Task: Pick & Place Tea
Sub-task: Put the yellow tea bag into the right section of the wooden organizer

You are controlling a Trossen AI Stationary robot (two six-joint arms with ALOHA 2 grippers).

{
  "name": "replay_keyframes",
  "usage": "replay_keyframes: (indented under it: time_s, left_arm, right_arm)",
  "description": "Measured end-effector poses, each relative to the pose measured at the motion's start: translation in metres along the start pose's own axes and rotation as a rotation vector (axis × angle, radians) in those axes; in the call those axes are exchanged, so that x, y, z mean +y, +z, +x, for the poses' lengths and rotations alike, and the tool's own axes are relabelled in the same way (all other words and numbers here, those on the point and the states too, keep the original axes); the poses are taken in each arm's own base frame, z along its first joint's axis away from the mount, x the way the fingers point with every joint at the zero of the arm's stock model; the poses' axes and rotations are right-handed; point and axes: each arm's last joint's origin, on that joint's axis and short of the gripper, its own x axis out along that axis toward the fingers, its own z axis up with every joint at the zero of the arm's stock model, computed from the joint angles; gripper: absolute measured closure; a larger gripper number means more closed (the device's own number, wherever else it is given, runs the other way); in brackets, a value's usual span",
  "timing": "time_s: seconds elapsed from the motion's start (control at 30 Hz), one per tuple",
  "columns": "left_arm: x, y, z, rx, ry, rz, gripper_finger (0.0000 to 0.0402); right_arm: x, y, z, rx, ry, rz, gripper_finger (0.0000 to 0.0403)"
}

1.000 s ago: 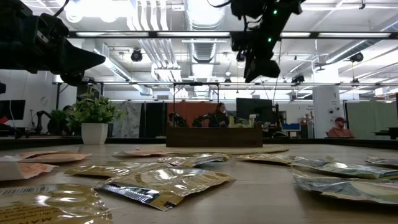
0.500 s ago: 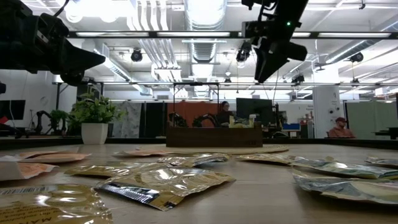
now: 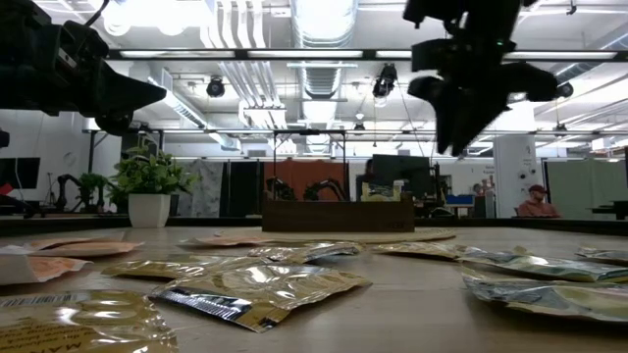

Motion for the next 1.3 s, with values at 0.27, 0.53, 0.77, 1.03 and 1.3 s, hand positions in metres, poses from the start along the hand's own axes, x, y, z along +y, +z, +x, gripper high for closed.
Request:
replay_keyframes:
  time_s: [0.27,0.53,0.77,1.03,1.3]
  left_arm:
    - [0.000,0.000,0.000,0.000,0.000,0.000,0.0401]
    - [0.000,0.000,0.000,0.000,0.000,0.000,0.0401]
    - [0.000,0.000,0.000,0.000,0.000,0.000,0.0401]
    - [0.000,0.000,0.000,0.000,0.000,0.000,0.0401]
    - [0.000,0.000,0.000,0.000,0.000,0.000,0.0401]
  right_arm:
    - [0.022,-0.020,-0.001,-0.047,0.153,-0.042,0.0288]
    - [0.029,-0.039,-0.010,-0.099,0.128,-0.045,0.0287]
    - [0.013,-0.027,-0.022,-0.134,0.047,-0.021,0.0295]
    - [-0.027,0.000,-0.032,-0.149,-0.011,0.017,0.0331]
    - [-0.079,0.015,-0.011,-0.069,-0.031,0.110,0.0393]
